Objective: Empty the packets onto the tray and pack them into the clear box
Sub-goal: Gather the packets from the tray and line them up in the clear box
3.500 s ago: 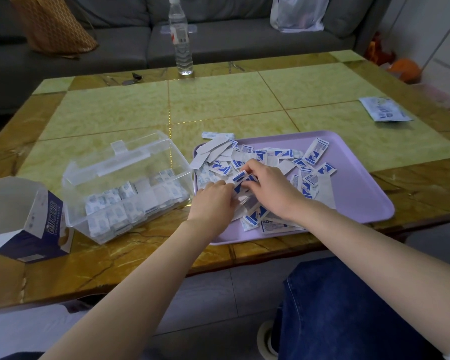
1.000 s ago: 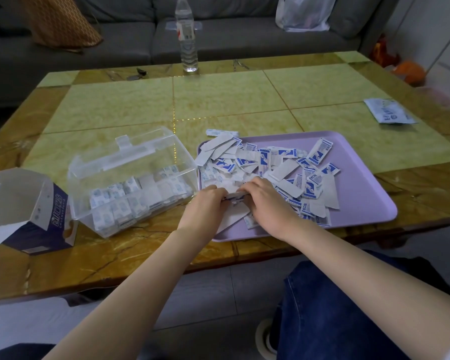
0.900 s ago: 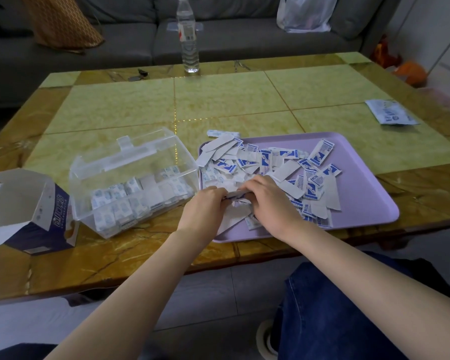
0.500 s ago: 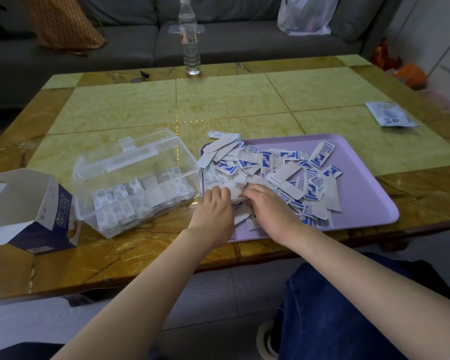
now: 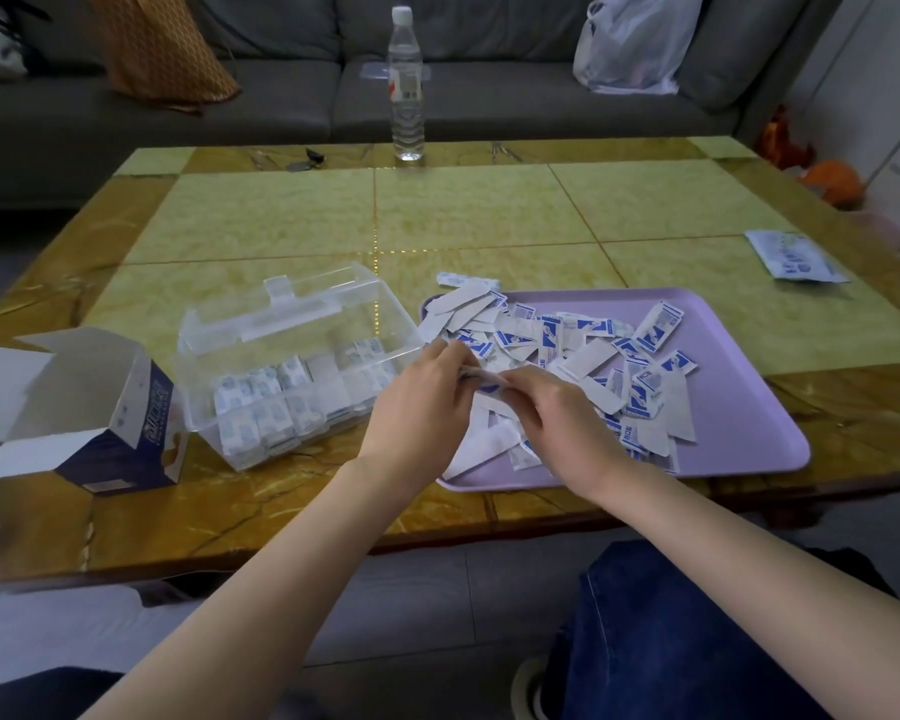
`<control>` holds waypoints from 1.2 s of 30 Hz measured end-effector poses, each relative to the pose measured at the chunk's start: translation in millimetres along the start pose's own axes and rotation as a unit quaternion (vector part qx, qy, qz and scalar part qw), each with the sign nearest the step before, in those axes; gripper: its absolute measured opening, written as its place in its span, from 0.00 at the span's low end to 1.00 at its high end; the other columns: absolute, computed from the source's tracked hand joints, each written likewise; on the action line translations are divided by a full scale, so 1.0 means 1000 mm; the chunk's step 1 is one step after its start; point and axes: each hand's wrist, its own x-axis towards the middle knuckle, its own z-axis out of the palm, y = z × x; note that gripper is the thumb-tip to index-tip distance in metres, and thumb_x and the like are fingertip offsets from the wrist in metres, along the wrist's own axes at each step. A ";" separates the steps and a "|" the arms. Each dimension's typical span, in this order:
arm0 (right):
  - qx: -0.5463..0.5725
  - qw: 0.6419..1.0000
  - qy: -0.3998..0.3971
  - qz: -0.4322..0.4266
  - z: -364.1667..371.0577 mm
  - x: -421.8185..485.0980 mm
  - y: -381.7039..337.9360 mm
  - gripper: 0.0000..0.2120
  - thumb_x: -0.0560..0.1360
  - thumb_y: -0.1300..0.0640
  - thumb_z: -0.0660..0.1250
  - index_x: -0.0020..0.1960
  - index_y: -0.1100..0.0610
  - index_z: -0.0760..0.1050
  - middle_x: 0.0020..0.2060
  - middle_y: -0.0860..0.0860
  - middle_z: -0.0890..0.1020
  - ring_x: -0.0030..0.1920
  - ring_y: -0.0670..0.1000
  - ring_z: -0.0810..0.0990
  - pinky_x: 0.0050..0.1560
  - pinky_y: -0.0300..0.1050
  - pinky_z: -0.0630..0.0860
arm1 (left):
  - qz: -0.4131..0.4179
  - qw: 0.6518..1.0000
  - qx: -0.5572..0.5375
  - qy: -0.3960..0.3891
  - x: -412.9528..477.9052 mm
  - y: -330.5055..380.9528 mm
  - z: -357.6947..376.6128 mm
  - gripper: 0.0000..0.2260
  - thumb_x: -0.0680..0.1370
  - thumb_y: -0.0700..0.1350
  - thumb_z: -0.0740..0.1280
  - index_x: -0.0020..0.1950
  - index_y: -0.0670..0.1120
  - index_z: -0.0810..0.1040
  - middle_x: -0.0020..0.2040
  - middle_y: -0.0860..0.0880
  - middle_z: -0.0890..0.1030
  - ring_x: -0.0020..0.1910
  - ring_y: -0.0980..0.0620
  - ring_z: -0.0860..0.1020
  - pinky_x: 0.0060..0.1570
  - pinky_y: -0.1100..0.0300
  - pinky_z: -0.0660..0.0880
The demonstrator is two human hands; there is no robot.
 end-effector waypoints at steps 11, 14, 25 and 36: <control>0.081 0.996 -0.038 0.004 0.003 0.030 -0.081 0.12 0.80 0.52 0.57 0.54 0.57 0.76 0.37 0.51 0.82 0.39 0.52 0.82 0.39 0.45 0.75 | -0.016 0.995 -0.054 0.087 0.002 -0.035 -0.062 0.17 0.75 0.28 0.55 0.54 0.45 0.75 0.47 0.49 0.77 0.38 0.51 0.70 0.38 0.65 0.64; 0.085 0.996 -0.041 0.007 0.003 0.051 -0.098 0.06 0.78 0.56 0.64 0.51 0.56 0.79 0.38 0.51 0.83 0.39 0.51 0.81 0.41 0.43 0.76 | -0.021 0.994 -0.050 0.099 0.000 -0.046 -0.079 0.16 0.76 0.29 0.55 0.54 0.44 0.76 0.47 0.48 0.78 0.39 0.51 0.70 0.38 0.65 0.64; 0.021 0.996 -0.088 0.006 0.039 0.119 -0.139 0.14 0.74 0.56 0.67 0.42 0.68 0.79 0.38 0.64 0.82 0.31 0.54 0.73 0.34 0.41 0.66 | -0.105 0.984 0.092 0.111 -0.030 -0.108 -0.125 0.16 0.80 0.39 0.58 0.68 0.46 0.67 0.62 0.44 0.70 0.58 0.44 0.70 0.54 0.53 0.67; 0.000 0.955 -0.246 0.163 0.101 0.145 -0.162 0.12 0.73 0.59 0.69 0.48 0.68 0.80 0.35 0.57 0.82 0.33 0.52 0.81 0.42 0.43 0.81 | -0.145 0.972 0.185 -0.009 -0.055 -0.129 -0.128 0.15 0.82 0.43 0.53 0.68 0.42 0.66 0.64 0.44 0.69 0.63 0.47 0.67 0.63 0.56 0.64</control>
